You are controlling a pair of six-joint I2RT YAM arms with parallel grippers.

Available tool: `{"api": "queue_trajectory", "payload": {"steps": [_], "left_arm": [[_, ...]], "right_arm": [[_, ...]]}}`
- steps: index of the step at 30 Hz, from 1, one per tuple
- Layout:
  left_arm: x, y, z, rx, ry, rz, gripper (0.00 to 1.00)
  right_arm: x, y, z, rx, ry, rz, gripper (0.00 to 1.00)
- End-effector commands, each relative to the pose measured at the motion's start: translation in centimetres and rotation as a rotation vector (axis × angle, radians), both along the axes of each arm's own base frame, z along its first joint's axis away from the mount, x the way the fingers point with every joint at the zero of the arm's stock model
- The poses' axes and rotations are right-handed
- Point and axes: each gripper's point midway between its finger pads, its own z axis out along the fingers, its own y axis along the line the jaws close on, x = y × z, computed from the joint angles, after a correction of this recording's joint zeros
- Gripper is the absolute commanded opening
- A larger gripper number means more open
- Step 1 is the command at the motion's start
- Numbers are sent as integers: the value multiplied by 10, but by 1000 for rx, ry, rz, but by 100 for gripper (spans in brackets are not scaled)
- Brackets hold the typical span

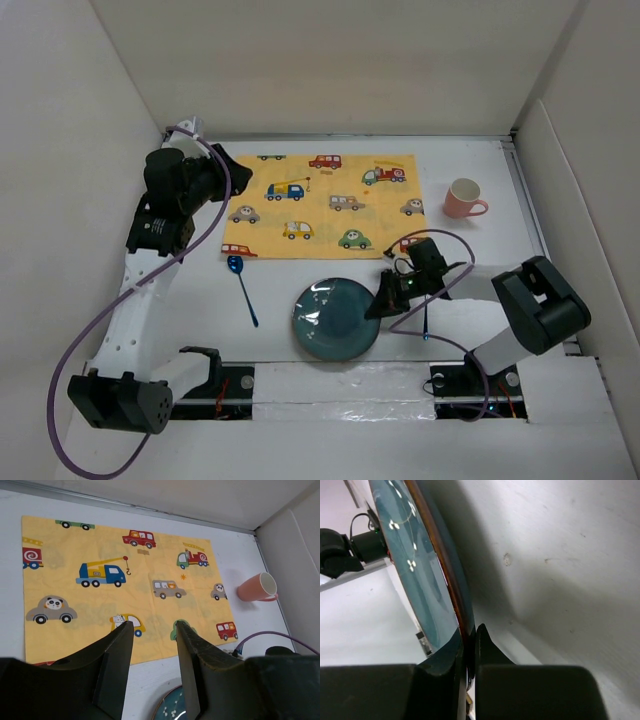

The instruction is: Set the dinner table for one person

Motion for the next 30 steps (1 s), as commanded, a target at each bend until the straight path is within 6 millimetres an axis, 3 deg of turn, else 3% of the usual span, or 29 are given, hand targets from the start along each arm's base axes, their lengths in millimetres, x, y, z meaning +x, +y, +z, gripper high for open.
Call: {"api": "queue_trajectory", "payload": {"steps": [1, 2, 3, 4, 5, 6, 7, 9, 10, 11, 12, 13, 14, 15, 16, 17, 19, 20, 21, 25, 30], "left_arm": [[3, 2, 13, 18, -43, 15, 36], [5, 2, 12, 23, -41, 15, 36], [6, 3, 13, 27, -42, 19, 36], [8, 5, 16, 29, -47, 31, 36], [11, 6, 15, 38, -40, 41, 38], [11, 6, 15, 38, -39, 41, 43], [12, 8, 19, 42, -48, 49, 47], [15, 12, 22, 60, -58, 65, 52], [16, 13, 28, 64, -71, 75, 54], [16, 15, 29, 71, -69, 83, 56], [19, 16, 26, 78, -56, 87, 57], [20, 17, 31, 83, -64, 92, 57], [20, 16, 31, 81, -62, 88, 57], [20, 15, 31, 76, -66, 80, 57], [18, 11, 30, 63, -61, 65, 57], [18, 10, 29, 55, -60, 62, 57], [18, 5, 23, 34, -46, 42, 57], [18, 3, 24, 19, -48, 37, 57], [17, 2, 23, 12, -49, 29, 57], [18, 1, 14, 8, -31, 29, 57], [22, 5, 1, 28, 7, 52, 57]], "right_arm": [[3, -5, 8, -66, -4, -7, 0], [10, -3, 22, -59, -42, 4, 0], [32, 6, 60, -18, -150, 0, 0], [33, 7, 77, -18, -157, 0, 0], [57, 9, 120, 28, -242, -35, 0], [57, 9, 120, 28, -243, -36, 0], [78, 15, 154, 68, -316, -55, 0], [109, 16, 175, 96, -347, -110, 0], [134, 21, 202, 140, -438, -122, 0], [147, 24, 210, 166, -452, -132, 0], [165, 24, 215, 164, -473, -158, 0], [185, 28, 200, 135, -449, -170, 0], [210, 28, 218, 141, -499, -201, 0], [226, 27, 219, 146, -500, -217, 0], [246, 29, 199, 135, -464, -224, 0], [263, 31, 212, 162, -475, -249, 0], [287, 31, 213, 194, -475, -278, 0], [298, 35, 196, 192, -424, -288, 0], [308, 38, 208, 210, -447, -288, 0], [328, 47, 206, 254, -433, -300, 0], [335, 56, 186, 265, -371, -313, 0]]}}
